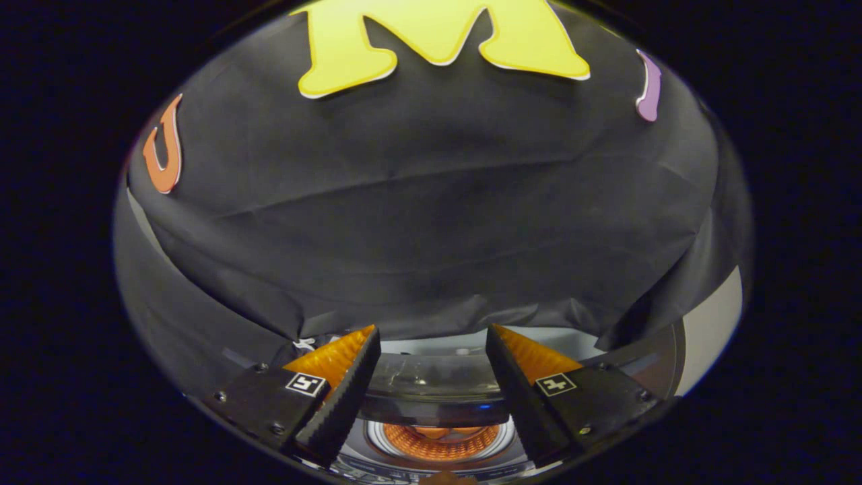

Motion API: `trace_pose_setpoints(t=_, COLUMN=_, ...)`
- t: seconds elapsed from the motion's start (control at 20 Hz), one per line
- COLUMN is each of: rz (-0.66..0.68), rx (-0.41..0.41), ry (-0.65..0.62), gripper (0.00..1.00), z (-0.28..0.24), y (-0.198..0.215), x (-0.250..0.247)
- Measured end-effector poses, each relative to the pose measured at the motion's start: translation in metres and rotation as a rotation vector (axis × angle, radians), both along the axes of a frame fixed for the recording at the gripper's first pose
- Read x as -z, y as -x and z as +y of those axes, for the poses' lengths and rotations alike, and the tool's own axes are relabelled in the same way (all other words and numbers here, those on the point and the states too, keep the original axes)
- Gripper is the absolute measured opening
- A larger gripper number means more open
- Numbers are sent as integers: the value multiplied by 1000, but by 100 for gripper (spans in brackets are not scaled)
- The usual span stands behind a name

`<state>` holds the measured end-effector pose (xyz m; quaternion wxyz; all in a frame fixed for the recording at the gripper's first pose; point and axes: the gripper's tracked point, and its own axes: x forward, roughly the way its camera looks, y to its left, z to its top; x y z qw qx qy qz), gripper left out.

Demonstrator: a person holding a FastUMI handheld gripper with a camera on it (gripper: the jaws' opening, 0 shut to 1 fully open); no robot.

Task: Put the clothes into the washing machine and then close the washing machine lid.

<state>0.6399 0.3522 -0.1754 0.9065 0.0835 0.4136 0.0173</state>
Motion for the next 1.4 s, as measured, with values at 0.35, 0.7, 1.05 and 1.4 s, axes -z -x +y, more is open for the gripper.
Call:
trace_pose_setpoints(t=0.35, rz=4, rx=-36, ry=28, gripper=99, z=3, y=4, x=6)
trace_pose_setpoints(t=0.7, rz=1, rx=-38, ry=26, gripper=99, z=3, y=13, x=6)
trace_pose_setpoints(t=1.05, rz=-12, rx=-44, ry=22, gripper=99, z=4, y=37, x=6)
trace_pose_setpoints(t=1.4, rz=-36, rx=-38, ry=29, gripper=100, z=3, y=61, x=8)
